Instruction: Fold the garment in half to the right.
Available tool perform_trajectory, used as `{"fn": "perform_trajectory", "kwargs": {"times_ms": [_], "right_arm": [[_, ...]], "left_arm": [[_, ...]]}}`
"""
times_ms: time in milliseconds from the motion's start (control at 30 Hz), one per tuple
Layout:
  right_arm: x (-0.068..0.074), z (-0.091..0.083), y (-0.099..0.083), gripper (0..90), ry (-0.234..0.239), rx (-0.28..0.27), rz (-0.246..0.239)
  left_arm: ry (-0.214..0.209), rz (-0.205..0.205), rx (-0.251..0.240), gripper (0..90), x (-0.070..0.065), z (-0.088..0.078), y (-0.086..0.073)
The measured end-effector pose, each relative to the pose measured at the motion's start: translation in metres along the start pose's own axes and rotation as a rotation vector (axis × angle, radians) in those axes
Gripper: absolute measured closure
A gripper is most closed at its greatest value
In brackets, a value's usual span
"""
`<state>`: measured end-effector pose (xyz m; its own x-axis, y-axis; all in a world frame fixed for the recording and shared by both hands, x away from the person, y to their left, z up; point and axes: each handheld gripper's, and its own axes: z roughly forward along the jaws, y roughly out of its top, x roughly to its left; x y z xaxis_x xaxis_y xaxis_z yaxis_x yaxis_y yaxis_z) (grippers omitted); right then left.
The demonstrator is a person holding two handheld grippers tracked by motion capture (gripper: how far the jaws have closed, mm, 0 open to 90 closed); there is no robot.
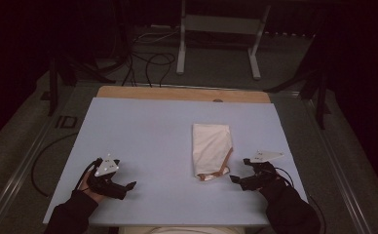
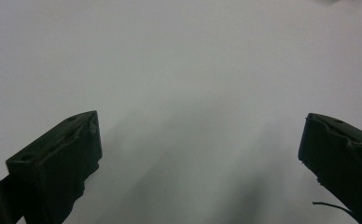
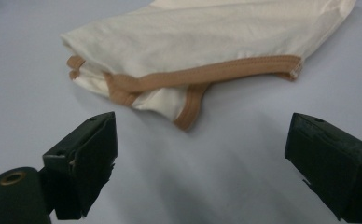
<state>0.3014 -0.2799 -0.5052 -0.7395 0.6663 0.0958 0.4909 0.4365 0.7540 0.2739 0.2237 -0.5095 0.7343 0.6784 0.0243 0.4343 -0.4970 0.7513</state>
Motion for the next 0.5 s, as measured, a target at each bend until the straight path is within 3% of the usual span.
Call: {"fn": "perform_trajectory", "kwargs": {"times_ms": [233,400,500], "right_arm": [[0.0034,-0.0067,-0.0062,9.3,-0.006,-0.025,0.01],[0.0042,-0.0059,-0.0103,9.3,-0.03,0.005,0.004],[0.0027,-0.0047,-0.0105,9.3,-0.021,-0.007,0.011]], "left_arm": [[0.003,0.003,-0.001,0.0,-0.0002,-0.0009,0.0001],[0.007,0.01,0.0,0.0,-0.0003,-0.0016,-0.0002],[0.009,0.012,0.003,0.0,-0.0003,-0.0015,-0.0006]]}}
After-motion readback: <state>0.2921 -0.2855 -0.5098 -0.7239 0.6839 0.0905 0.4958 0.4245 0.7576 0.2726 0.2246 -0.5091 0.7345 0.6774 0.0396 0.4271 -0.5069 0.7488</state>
